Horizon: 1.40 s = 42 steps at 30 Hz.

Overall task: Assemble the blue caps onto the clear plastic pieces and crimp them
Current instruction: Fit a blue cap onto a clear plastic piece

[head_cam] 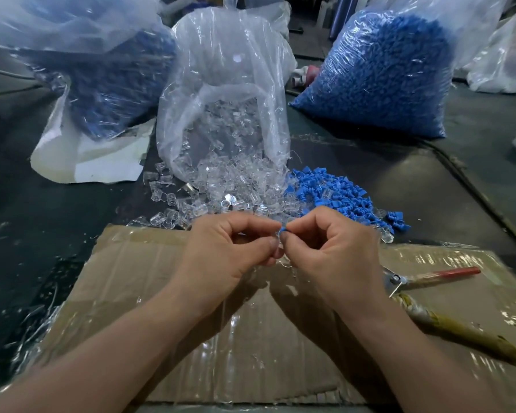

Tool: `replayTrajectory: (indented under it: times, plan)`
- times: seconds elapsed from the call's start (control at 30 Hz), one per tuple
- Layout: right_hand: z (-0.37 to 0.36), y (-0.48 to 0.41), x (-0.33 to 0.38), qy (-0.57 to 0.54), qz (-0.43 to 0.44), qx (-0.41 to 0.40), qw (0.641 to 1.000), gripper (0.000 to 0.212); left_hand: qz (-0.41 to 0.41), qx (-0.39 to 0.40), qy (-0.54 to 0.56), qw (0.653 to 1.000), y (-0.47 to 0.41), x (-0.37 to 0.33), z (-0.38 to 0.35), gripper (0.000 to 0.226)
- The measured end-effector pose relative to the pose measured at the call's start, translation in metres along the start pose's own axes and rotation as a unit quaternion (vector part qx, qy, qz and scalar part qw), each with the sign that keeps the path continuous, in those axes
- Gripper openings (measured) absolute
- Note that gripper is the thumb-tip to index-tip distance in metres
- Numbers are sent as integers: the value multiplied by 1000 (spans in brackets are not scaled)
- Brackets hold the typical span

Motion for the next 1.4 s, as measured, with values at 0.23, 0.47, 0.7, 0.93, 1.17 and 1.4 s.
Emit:
replayTrajectory:
  times: [0.23, 0.47, 0.7, 0.93, 1.17, 1.4]
  plan:
    - [4, -3, 7, -26, 51, 9, 998, 25, 57, -24, 143, 988, -3, 3, 3, 16]
    - [3, -4, 4, -81, 71, 11, 994, 29, 79, -8, 168, 983, -2, 2, 2, 17]
    - [0, -2, 5, -104, 98, 47, 989, 37, 99, -32, 162, 981, -2, 1, 6, 12]
    - [-1, -2, 2, -92, 94, 34, 991, 33, 109, -28, 159, 981, -2, 2, 7, 14]
    - [-2, -1, 1, -122, 60, 57, 989, 23, 130, -20, 154, 979, -2, 2, 7, 22]
    - [3, -1, 7, 15, 156, -2, 988, 20, 124, -16, 165, 978, -4, 3, 8, 22]
Point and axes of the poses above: each hand's wrist, its own y-axis away from the middle knuckle, its own z-axis out of the back of the hand, x = y × z, the point moved 4 cm from there along -y, towards the middle knuckle, and after that the axes turned 15 degrees about y, right-handed, at the moved point
